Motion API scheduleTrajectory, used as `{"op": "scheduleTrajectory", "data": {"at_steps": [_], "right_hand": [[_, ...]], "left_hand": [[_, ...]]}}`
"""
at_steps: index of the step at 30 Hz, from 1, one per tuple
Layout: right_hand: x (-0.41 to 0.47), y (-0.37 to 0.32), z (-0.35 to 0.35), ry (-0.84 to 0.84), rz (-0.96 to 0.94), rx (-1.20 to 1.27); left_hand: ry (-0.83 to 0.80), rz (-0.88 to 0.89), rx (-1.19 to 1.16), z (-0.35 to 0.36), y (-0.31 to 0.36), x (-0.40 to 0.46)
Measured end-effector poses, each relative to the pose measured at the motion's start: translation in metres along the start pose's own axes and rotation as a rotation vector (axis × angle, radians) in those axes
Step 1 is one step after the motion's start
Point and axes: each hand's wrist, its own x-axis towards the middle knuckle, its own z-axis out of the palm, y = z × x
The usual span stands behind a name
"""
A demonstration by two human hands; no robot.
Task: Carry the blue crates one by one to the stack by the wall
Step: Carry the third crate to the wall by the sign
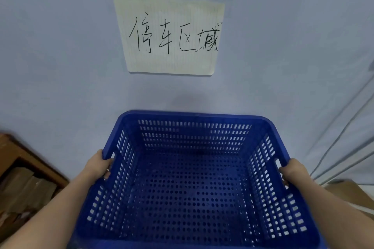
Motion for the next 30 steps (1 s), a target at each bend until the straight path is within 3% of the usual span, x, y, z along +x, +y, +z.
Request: {"op": "scheduleTrajectory", "data": {"at_steps": [5,12,30], "right_hand": [[-0.005,0.003,-0.009,-0.032,-0.003,0.012],[-0.008,0.004,0.005,0.096,-0.002,0.081],[-0.022,0.001,0.004,0.147,-0.01,0.114]], "left_hand": [[-0.024,-0.018,0.017,-0.001,0.006,-0.002],[-0.037,-0.038,-0.008,0.001,0.0,-0.004],[0.049,0.028,-0.007,0.003,-0.009,0.002]]}}
